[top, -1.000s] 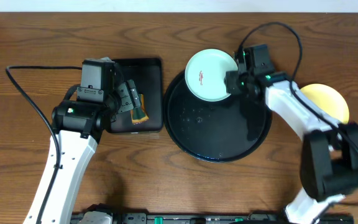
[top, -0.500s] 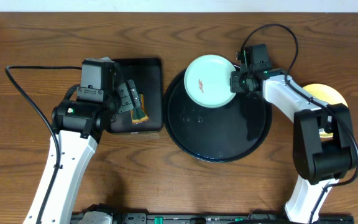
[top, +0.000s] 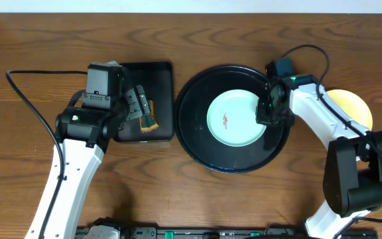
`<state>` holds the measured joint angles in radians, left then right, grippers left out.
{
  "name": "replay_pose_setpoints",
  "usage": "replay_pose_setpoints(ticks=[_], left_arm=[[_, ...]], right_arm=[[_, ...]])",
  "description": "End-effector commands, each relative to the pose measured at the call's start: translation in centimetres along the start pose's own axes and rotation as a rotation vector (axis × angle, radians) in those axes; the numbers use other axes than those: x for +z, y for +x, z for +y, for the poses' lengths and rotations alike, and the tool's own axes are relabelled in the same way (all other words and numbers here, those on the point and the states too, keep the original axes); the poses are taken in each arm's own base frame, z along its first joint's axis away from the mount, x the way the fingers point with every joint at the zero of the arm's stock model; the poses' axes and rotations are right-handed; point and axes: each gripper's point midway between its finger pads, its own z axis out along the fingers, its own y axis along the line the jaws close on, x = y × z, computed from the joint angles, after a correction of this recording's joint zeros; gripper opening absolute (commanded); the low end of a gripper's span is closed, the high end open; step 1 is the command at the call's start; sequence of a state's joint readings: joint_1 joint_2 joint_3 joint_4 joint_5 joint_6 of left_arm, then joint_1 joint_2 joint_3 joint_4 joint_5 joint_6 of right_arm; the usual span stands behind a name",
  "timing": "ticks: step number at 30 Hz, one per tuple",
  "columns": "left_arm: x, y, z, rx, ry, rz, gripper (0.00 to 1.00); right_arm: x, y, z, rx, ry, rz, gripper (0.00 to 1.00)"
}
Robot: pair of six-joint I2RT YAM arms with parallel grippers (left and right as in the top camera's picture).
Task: Clean dirty plates on tray and stack at the side
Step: 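Move the right gripper to the remaining mint plate and drag it center, then grasp the sponge with the left gripper and lift it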
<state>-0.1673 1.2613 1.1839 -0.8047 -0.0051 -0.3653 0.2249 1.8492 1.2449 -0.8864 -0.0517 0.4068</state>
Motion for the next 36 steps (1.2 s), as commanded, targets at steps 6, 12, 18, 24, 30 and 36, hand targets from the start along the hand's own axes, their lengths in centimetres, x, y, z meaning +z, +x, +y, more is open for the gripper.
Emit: replay_pose_setpoints(ticks=[6, 12, 18, 24, 30, 36], left_arm=[[-0.1, -0.3, 0.0, 0.004, -0.002, -0.006, 0.86], [-0.1, -0.3, 0.0, 0.003, -0.002, -0.006, 0.86], [-0.1, 0.0, -0.4, -0.047, 0.021, 0.012, 0.86], [2.1, 0.0, -0.4, -0.047, 0.001, 0.041, 0.86], [9.6, 3.9, 0.8, -0.033, -0.106, 0.261, 0.68], [16.5, 5.7, 1.2, 0.0, -0.136, 0.333, 0.55]], right_arm=[[1.1, 1.2, 0.0, -0.038, -0.029, 0.02, 0.38], [-1.0, -0.4, 0.3, -0.178, -0.062, -0.067, 0.26], [-6.4, -0.8, 3.0, -0.304, -0.218, -0.207, 0.28], [-11.4, -0.8, 3.3, -0.32, -0.251, -0.34, 0.34], [-13.2, -0.6, 3.4, -0.306, -0.269, -0.389, 0.35], [-12.9, 0.0, 3.2, -0.298, -0.265, -0.359, 0.35]])
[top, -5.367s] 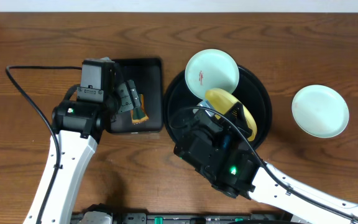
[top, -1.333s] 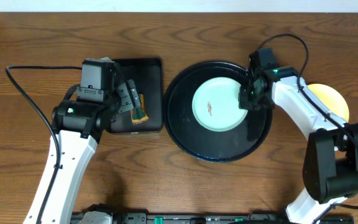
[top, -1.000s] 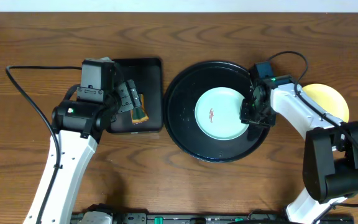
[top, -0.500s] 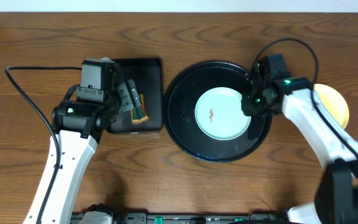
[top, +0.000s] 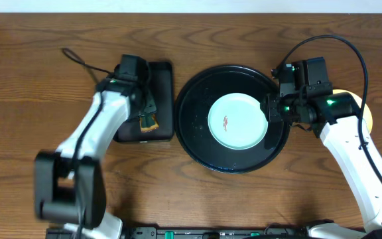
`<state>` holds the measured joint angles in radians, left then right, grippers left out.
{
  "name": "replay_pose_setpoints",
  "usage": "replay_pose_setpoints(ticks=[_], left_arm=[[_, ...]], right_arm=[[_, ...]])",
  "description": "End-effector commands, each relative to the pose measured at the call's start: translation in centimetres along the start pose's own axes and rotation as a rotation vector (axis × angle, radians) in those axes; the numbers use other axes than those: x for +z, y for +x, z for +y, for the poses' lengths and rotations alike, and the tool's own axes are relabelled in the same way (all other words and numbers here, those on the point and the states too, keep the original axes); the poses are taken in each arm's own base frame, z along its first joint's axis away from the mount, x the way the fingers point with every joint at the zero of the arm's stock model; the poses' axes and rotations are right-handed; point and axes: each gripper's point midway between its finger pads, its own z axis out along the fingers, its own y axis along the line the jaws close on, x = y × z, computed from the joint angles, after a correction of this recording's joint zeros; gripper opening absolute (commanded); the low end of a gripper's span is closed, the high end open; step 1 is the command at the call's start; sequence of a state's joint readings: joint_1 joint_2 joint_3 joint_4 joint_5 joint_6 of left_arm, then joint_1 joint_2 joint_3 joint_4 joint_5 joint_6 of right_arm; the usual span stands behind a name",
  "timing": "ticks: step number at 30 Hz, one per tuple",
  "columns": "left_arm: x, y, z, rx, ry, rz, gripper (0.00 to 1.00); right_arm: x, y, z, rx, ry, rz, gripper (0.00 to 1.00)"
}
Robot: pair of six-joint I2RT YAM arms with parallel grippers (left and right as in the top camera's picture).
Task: Clean dirty plates on tray and stack at the side
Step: 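Grasp the sponge with the left gripper and lift it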
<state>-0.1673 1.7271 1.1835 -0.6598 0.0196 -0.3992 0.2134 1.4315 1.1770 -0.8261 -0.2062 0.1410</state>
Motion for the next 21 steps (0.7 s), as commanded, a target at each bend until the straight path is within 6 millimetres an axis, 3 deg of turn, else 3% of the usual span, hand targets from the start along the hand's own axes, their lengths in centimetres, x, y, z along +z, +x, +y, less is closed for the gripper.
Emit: replay_pose_setpoints(ticks=[1, 4, 6, 8, 9, 13, 14, 16, 17, 21], left_arm=[[3.7, 0.1, 0.1, 0.029, -0.024, 0.033, 0.54], [6.0, -0.5, 0.5, 0.032, -0.059, 0.018, 0.48], [7.5, -0.8, 0.9, 0.033, -0.088, 0.006, 0.36], [8.2, -0.6, 1.1, 0.038, -0.096, 0.014, 0.11], [8.4, -0.4, 1.1, 0.038, -0.1, 0.021, 0.08], [7.8, 0.0, 1.2, 0.046, -0.101, 0.037, 0.07], [6.9, -0.1, 1.2, 0.058, -0.099, 0.033, 0.12], [5.8, -0.1, 1.2, 0.06, -0.098, 0.03, 0.41], [5.2, 0.0, 1.3, 0.06, -0.099, 0.032, 0.46], [3.4, 1.6, 1.2, 0.061, -0.076, 0.09, 0.49]], right_arm=[[-0.5, -0.1, 0.2, 0.006, -0.008, -0.001, 0.36], [-0.5, 0.4, 0.1, 0.01, -0.005, 0.018, 0.35], [-0.5, 0.7, 0.1, 0.013, -0.003, 0.031, 0.35], [-0.5, 0.9, 0.0, 0.016, -0.002, 0.041, 0.34], [-0.5, 1.0, 0.0, 0.016, -0.001, 0.045, 0.34], [-0.5, 1.3, 0.0, 0.022, 0.0, 0.054, 0.34], [-0.5, 1.2, 0.0, 0.022, 0.0, 0.053, 0.34], [-0.5, 1.2, 0.0, 0.022, 0.0, 0.053, 0.34], [-0.5, 1.2, 0.0, 0.022, 0.0, 0.053, 0.34], [-0.5, 1.2, 0.0, 0.022, 0.0, 0.053, 0.34]])
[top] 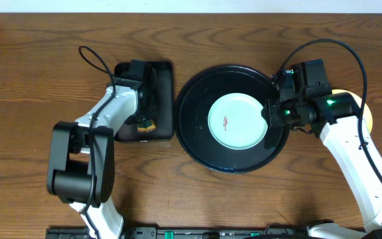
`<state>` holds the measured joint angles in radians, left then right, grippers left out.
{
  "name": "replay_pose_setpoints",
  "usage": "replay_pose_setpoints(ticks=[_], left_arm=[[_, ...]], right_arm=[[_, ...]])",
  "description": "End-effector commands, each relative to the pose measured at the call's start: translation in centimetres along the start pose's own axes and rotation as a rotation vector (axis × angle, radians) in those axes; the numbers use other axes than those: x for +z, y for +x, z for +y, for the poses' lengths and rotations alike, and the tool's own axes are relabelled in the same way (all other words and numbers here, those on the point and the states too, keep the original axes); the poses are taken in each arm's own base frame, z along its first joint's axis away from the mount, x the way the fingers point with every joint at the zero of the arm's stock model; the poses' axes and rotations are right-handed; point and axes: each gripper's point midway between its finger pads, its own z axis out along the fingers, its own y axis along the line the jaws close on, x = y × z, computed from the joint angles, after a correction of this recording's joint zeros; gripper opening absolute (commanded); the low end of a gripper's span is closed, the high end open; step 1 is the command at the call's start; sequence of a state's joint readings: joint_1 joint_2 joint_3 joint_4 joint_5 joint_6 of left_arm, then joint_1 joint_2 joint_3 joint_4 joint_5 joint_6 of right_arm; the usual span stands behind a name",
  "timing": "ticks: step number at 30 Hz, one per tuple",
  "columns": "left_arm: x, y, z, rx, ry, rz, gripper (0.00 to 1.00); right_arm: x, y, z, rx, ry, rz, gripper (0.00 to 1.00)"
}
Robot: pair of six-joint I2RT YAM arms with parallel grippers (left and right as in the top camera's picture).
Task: Clean dirty plates on tray and stack at the side
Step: 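Grasp the sponge with the left gripper and lift it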
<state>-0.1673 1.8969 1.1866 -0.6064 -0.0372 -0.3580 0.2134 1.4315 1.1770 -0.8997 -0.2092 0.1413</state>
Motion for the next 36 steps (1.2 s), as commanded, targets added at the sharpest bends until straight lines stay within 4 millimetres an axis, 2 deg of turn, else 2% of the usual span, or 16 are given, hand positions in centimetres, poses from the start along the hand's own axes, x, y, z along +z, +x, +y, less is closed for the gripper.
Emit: replay_pose_setpoints(ticks=[1, 5, 9, 14, 15, 16, 20, 22, 24, 26, 28, 30, 36], left_arm=[[-2.0, 1.2, 0.0, 0.012, 0.03, 0.032, 0.49], [-1.3, 3.3, -0.1, -0.015, 0.037, 0.118, 0.46], [0.5, 4.9, 0.4, -0.052, 0.02, 0.166, 0.39], [2.5, 7.0, 0.7, -0.056, 0.024, 0.205, 0.19], [2.6, 7.0, 0.7, -0.056, 0.026, 0.202, 0.1], [2.7, 6.9, 0.7, -0.051, 0.029, 0.196, 0.08], [2.0, 5.4, 0.0, -0.007, 0.051, 0.157, 0.08], [0.7, 4.3, -0.3, 0.002, 0.052, 0.145, 0.08], [-0.6, 3.1, -0.6, 0.01, 0.059, 0.124, 0.13], [-1.6, 1.9, -1.0, 0.015, 0.073, 0.093, 0.31], [-2.2, 1.1, -1.4, 0.013, 0.087, 0.061, 0.41], [-2.3, 0.6, -1.5, 0.013, 0.095, 0.043, 0.46], [-0.3, 0.6, -1.3, 0.015, 0.077, 0.017, 0.46]], right_arm=[[-0.5, -0.5, 0.2, 0.006, -0.007, -0.019, 0.34], [-0.5, -0.6, 0.2, 0.006, -0.007, -0.021, 0.34], [-0.5, -0.6, 0.2, 0.006, -0.008, -0.021, 0.34], [-0.5, -0.6, 0.2, 0.006, -0.008, -0.021, 0.34], [-0.5, -0.6, 0.2, 0.006, -0.008, -0.022, 0.34], [-0.5, -0.6, 0.2, 0.005, -0.008, -0.024, 0.34], [-0.5, -0.7, 0.2, 0.011, -0.009, -0.029, 0.34], [-0.5, -0.7, 0.2, 0.012, -0.009, -0.028, 0.34], [-0.5, -0.7, 0.2, 0.012, -0.009, -0.027, 0.34], [-0.5, -0.7, 0.2, 0.012, -0.009, -0.028, 0.34], [-0.5, -0.7, 0.2, 0.011, -0.009, -0.028, 0.34], [-0.5, -0.7, 0.2, 0.012, -0.009, -0.028, 0.34], [-0.5, -0.7, 0.2, 0.012, -0.009, -0.028, 0.34]])
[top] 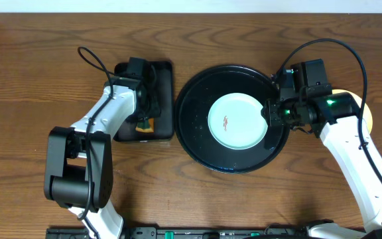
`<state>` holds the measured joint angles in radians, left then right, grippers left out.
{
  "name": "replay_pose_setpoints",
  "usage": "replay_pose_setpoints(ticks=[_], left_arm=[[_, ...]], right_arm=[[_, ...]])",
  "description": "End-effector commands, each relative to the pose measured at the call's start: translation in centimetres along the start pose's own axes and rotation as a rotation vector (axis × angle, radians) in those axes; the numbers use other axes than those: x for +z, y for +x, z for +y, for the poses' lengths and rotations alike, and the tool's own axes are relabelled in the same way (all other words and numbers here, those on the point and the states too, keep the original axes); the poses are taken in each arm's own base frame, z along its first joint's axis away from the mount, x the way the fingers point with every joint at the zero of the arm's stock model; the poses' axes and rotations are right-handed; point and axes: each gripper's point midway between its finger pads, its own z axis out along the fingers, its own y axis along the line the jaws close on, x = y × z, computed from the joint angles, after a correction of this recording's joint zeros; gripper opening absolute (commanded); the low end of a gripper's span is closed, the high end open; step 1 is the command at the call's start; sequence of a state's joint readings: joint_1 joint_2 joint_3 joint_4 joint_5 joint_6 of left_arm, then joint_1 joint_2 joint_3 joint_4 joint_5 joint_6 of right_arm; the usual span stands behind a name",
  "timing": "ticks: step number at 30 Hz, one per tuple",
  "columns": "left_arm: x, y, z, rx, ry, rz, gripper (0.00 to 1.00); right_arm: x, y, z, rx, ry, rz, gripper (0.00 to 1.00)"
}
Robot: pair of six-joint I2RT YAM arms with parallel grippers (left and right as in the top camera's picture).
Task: Clean dirty plates on tray and stack at the side
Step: 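Grasp the sponge with the left gripper and lift it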
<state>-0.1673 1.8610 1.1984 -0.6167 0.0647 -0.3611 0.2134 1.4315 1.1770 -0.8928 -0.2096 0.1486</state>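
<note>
A pale green plate [237,121] with a small red smear [225,121] lies in the middle of the round black tray [197,143]. My right gripper [270,114] sits at the plate's right rim; its fingers are hidden under the wrist. On the small square black tray [164,79] at the left lies a yellow-and-green sponge [144,124]. My left gripper [147,109] is right over the sponge's far end, and its jaws cannot be made out.
A yellow plate [362,111] lies on the wooden table right of the round tray, partly under my right arm. Cables loop above both arms. The table's front edge carries a dark rail.
The left arm's elbow has shifted slightly to the left and the sponge shows a little further left. The right arm, the green plate and the round tray are unchanged.
At first my left arm was bent over the square tray with the sponge beside its fingers, and my right gripper was at the plate's rim. Then the left arm reached in from the near left, and the right arm swung out rightwards. Both have since stayed nearly still.
</note>
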Motion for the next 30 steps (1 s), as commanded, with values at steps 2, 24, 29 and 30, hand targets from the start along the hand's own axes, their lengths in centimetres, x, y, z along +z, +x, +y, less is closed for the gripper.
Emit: replay_pose_setpoints(ticks=[2, 24, 29, 30], left_arm=[[1.9, 1.1, 1.0, 0.019, -0.041, 0.023, 0.41], [-2.0, 1.2, 1.2, 0.02, -0.038, 0.017, 0.31], [-0.6, 2.6, 1.8, 0.02, -0.05, 0.044, 0.21], [-0.3, 2.8, 1.9, 0.021, -0.049, 0.042, 0.21]], right_arm=[[-0.5, -0.6, 0.2, 0.006, -0.007, -0.021, 0.34], [-0.5, -0.5, 0.2, 0.006, -0.007, -0.02, 0.35], [-0.5, -0.6, 0.2, 0.006, -0.007, -0.021, 0.35], [-0.5, -0.6, 0.2, 0.006, -0.007, -0.021, 0.35]])
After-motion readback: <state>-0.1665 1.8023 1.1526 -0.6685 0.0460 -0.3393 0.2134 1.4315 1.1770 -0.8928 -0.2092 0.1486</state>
